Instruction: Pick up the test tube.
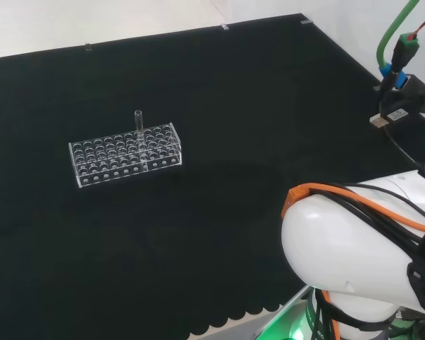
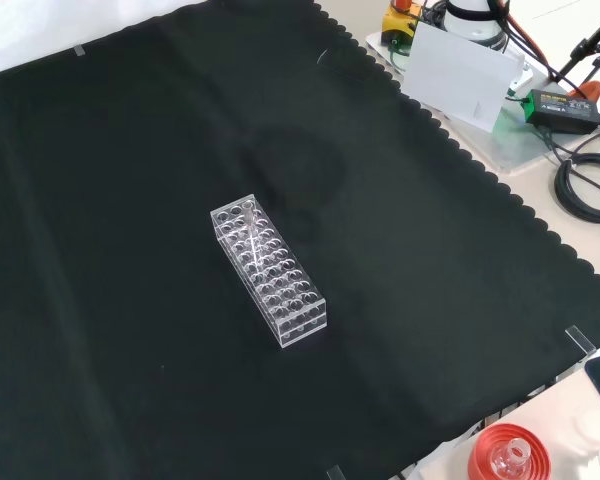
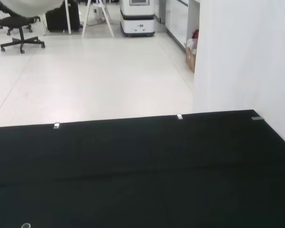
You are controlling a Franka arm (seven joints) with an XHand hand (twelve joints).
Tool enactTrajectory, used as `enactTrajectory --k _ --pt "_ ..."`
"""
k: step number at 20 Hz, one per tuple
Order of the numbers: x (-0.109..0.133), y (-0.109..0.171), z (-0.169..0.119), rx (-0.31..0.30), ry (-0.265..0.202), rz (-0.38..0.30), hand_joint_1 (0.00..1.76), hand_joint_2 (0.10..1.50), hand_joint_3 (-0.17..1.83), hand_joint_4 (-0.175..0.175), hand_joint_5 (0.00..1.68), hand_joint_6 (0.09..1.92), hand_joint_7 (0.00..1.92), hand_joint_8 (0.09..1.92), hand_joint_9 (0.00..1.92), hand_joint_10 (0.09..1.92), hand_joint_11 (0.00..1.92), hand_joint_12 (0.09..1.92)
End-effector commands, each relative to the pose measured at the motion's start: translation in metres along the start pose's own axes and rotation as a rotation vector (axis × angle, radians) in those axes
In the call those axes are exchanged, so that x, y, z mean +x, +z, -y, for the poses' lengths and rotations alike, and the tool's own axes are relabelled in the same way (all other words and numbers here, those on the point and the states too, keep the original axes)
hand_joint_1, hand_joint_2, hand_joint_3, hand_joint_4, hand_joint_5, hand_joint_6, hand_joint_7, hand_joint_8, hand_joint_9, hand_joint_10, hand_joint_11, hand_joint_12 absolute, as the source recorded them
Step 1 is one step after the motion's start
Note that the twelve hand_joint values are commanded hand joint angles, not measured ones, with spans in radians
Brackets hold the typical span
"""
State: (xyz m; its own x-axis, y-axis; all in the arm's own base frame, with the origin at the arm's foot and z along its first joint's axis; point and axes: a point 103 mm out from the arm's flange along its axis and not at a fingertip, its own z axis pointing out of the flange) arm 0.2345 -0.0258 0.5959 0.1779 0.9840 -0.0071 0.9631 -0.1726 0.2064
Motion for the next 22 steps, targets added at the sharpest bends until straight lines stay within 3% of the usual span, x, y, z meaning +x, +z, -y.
enactTrajectory --k 1,11,18,22 --pt "0.012 0.02 -0.032 0.101 -0.033 -0.036 0.68 0.82 0.35 -0.008 0.12 0.09 0.14 0.71 0.0 0.9 0.0 1.14" --pt "0.032 0.048 -0.065 0.145 -0.07 -0.089 0.71 0.82 0.35 -0.009 0.15 0.09 0.19 0.72 0.02 0.92 0.0 1.19" --pt "0.047 0.085 -0.084 0.163 -0.076 -0.179 0.79 0.8 0.35 -0.017 0.21 0.09 0.24 0.74 0.09 0.93 0.0 1.27" --pt "0.06 0.113 -0.089 0.201 -0.091 -0.203 0.85 0.77 0.37 -0.014 0.26 0.09 0.3 0.75 0.15 0.93 0.0 1.35"
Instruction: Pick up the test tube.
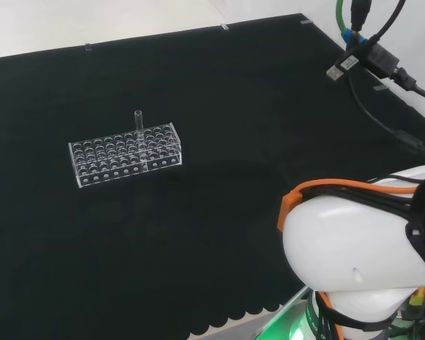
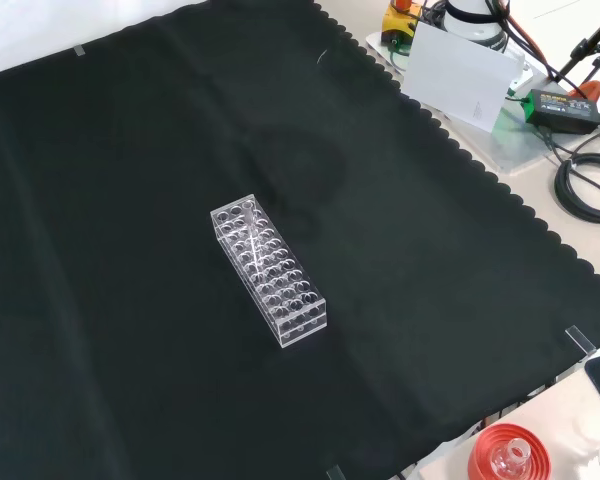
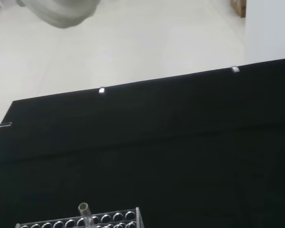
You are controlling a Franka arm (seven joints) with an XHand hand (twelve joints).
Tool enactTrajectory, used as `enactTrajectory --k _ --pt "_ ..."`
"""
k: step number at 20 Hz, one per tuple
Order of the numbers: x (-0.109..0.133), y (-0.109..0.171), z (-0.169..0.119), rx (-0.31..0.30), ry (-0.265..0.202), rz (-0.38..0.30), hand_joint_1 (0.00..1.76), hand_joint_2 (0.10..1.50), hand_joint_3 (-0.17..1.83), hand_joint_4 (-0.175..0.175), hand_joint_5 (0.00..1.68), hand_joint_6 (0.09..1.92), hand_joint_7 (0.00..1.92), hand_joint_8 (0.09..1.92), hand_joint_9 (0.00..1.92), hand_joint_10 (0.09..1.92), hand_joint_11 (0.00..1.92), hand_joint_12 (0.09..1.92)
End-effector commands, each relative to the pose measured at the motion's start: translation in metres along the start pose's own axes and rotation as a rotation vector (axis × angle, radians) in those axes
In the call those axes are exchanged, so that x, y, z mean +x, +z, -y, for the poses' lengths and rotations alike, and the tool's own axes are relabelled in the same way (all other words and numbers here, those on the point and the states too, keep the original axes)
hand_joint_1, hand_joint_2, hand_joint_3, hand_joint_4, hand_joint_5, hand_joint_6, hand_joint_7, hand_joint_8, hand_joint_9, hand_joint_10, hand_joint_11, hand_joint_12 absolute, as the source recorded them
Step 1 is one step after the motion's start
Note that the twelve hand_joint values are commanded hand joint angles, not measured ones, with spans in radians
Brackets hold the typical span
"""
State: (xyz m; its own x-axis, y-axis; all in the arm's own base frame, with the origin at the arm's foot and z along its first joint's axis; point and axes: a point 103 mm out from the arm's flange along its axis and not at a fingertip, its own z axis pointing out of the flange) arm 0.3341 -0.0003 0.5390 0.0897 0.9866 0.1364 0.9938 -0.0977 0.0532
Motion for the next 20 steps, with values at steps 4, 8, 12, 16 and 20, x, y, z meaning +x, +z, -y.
enactTrajectory --k 4,8,12,16,20 --pt "0.017 0.065 -0.025 0.073 -0.033 -0.075 0.87 0.76 0.39 -0.013 0.3 0.09 0.34 0.75 0.19 0.93 0.0 1.38" --pt "0.027 0.091 -0.033 0.104 -0.053 -0.091 0.87 0.75 0.42 -0.014 0.33 0.09 0.38 0.75 0.22 0.93 0.0 1.41" --pt "0.039 0.117 -0.042 0.133 -0.072 -0.102 0.88 0.75 0.45 -0.016 0.35 0.09 0.42 0.74 0.25 0.92 0.0 1.44" --pt "0.052 0.142 -0.048 0.164 -0.092 -0.109 0.88 0.75 0.46 -0.017 0.36 0.09 0.44 0.74 0.26 0.92 0.0 1.45" --pt "0.062 0.17 -0.054 0.191 -0.096 -0.125 0.89 0.75 0.46 -0.018 0.37 0.1 0.44 0.74 0.27 0.92 0.0 1.46"
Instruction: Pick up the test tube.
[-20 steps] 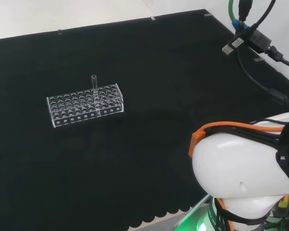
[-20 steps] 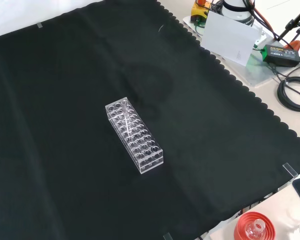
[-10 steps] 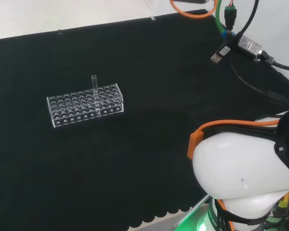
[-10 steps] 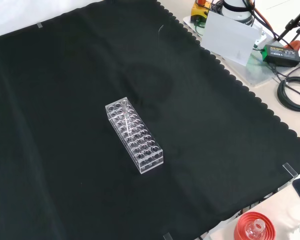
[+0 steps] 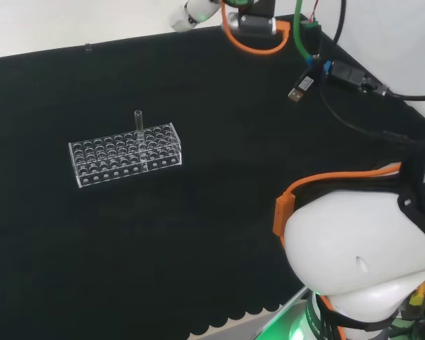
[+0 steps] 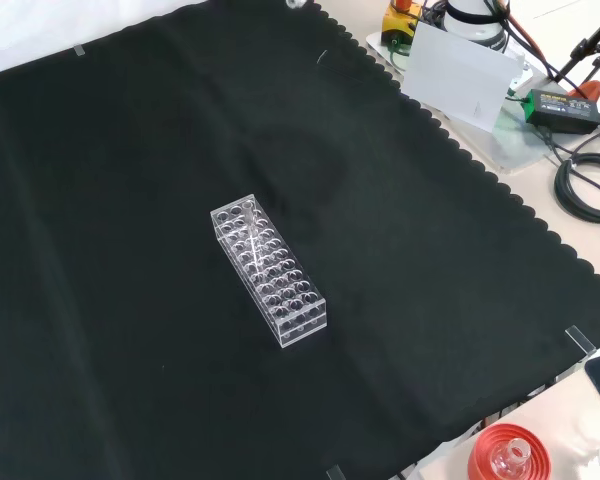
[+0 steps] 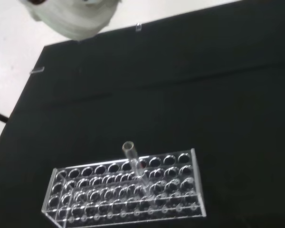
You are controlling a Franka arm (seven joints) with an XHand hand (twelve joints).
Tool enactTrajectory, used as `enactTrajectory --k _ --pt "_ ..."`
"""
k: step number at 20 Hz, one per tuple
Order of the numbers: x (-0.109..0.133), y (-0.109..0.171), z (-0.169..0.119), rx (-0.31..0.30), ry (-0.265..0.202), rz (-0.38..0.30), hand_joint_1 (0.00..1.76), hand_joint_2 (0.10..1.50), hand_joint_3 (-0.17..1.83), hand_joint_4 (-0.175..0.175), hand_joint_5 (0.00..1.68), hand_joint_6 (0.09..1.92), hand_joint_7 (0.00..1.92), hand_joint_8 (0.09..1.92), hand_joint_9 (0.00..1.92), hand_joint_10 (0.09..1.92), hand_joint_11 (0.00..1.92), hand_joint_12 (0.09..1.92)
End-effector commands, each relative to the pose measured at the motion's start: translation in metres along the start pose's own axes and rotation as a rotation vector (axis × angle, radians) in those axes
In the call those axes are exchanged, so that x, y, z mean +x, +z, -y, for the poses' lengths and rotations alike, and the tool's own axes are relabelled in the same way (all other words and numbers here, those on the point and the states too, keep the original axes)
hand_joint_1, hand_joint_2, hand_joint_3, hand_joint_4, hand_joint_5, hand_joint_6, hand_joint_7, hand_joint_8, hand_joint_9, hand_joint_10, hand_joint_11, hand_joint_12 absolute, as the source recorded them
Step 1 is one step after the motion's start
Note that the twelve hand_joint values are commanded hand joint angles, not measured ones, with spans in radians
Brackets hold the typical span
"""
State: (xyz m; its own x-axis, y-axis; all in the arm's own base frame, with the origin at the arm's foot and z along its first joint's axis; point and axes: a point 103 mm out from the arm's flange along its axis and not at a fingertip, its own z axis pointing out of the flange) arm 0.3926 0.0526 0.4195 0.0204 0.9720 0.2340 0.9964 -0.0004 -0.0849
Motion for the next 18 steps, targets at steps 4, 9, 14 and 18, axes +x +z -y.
enactTrajectory --k 4,9,14,18 --pt "0.02 0.07 -0.027 0.059 -0.029 -0.047 0.89 0.75 0.47 -0.019 0.37 0.1 0.46 0.74 0.28 0.92 0.0 1.47" --pt "0.023 0.105 -0.041 0.08 -0.053 -0.059 0.89 0.75 0.48 -0.022 0.38 0.11 0.48 0.74 0.3 0.92 0.0 1.49" --pt "0.025 0.147 -0.05 0.116 -0.081 -0.065 0.9 0.74 0.5 -0.026 0.39 0.16 0.51 0.74 0.32 0.91 0.0 1.51" --pt "0.025 0.174 -0.055 0.139 -0.103 -0.059 0.91 0.73 0.52 -0.029 0.33 0.37 0.53 0.73 0.34 0.9 0.0 1.53"
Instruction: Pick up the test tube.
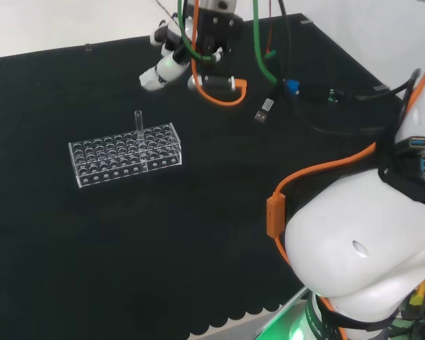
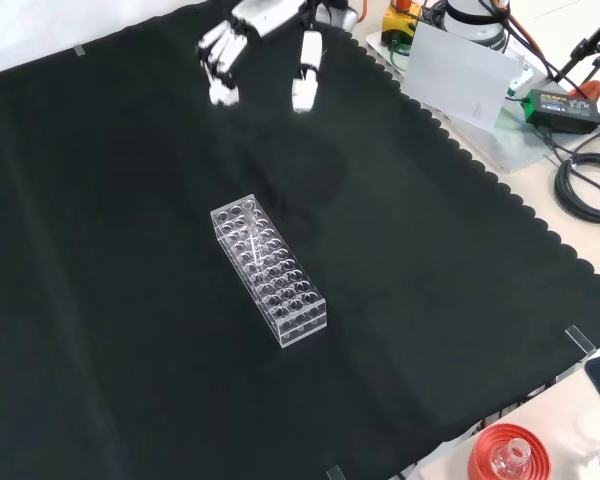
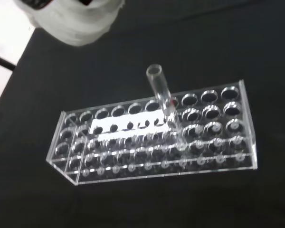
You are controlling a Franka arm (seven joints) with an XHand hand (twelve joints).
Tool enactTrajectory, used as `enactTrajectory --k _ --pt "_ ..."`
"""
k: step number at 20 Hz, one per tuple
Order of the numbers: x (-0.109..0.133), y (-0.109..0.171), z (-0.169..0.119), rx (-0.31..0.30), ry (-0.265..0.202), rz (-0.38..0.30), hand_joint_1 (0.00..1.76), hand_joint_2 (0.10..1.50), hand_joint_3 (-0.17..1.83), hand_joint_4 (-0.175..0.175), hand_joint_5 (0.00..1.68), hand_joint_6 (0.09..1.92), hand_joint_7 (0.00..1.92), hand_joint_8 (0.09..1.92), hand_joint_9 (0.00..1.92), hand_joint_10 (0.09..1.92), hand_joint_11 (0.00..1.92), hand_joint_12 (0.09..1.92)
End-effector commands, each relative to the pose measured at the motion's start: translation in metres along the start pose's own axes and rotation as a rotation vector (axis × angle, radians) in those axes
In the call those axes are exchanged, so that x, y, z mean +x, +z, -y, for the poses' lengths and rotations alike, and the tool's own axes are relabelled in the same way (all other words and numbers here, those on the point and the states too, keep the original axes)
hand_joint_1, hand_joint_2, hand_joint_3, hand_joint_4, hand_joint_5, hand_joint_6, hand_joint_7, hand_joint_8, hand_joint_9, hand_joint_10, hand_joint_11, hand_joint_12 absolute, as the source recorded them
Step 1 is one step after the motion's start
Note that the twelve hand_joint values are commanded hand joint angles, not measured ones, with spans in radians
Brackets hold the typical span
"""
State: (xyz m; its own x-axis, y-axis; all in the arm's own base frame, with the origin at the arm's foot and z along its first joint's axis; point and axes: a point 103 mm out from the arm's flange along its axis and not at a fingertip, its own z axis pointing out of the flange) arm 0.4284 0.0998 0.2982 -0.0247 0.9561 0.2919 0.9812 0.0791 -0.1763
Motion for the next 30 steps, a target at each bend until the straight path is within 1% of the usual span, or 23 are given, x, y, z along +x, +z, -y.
enactTrajectory --k 1,3,5,11,15,22,26,30 --pt "0.003 0.053 -0.017 0.035 -0.052 -0.003 0.91 0.73 0.53 -0.029 0.31 0.44 0.53 0.73 0.35 0.9 0.0 1.54" --pt "0.002 0.063 -0.022 0.046 -0.059 0.004 0.92 0.72 0.54 -0.029 0.29 0.56 0.54 0.74 0.36 0.91 0.0 1.55" --pt "0.001 0.07 -0.028 0.055 -0.067 0.015 0.92 0.72 0.55 -0.03 0.29 0.63 0.55 0.74 0.36 0.91 0.0 1.57" --pt "0.005 0.089 -0.052 0.078 -0.093 0.036 0.95 0.72 0.57 -0.034 0.31 0.74 0.59 0.75 0.41 0.9 0.01 1.59" --pt "0.008 0.095 -0.069 0.089 -0.101 0.055 0.96 0.72 0.57 -0.037 0.32 0.78 0.62 0.75 0.43 0.9 0.03 1.59" --pt "0.008 0.094 -0.091 0.097 -0.123 0.096 0.97 0.71 0.59 -0.038 0.32 0.82 0.63 0.75 0.45 0.89 0.05 1.58" --pt "0.006 0.095 -0.098 0.107 -0.134 0.122 0.98 0.71 0.6 -0.037 0.33 0.83 0.64 0.75 0.45 0.89 0.05 1.58" --pt "0.001 0.101 -0.099 0.128 -0.136 0.142 0.99 0.71 0.6 -0.036 0.35 0.84 0.65 0.75 0.46 0.89 0.05 1.58"
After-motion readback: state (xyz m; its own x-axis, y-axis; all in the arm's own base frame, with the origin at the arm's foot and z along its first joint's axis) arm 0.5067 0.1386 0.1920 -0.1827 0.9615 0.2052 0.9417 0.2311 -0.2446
